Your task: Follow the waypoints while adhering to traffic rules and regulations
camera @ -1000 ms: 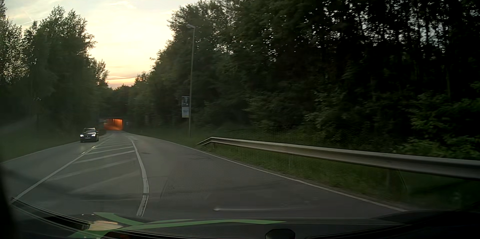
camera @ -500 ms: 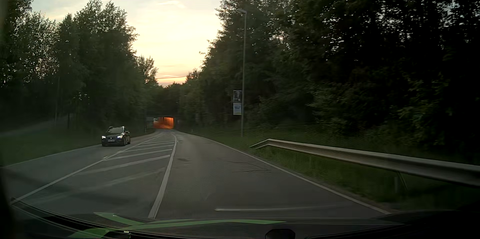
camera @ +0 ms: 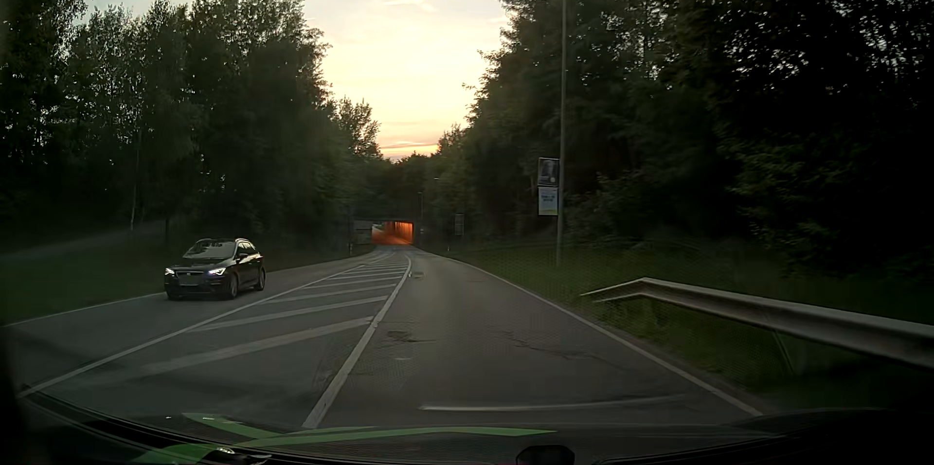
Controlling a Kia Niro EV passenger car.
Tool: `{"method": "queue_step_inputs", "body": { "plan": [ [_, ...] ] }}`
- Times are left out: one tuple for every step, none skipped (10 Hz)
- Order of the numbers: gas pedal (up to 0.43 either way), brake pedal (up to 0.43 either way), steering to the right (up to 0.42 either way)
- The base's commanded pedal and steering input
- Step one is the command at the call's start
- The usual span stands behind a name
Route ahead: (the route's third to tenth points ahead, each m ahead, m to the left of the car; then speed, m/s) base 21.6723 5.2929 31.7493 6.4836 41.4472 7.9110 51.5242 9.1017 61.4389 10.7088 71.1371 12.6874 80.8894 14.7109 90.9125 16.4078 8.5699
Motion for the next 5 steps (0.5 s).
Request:
{"method": "queue_step_inputs", "body": {
  "plan": [
    [0.220,0.000,-0.088],
    [0.220,0.000,-0.074],
    [0.220,0.000,-0.064],
    [0.220,0.000,-0.052],
    [0.228,0.000,-0.042]
  ]
}}
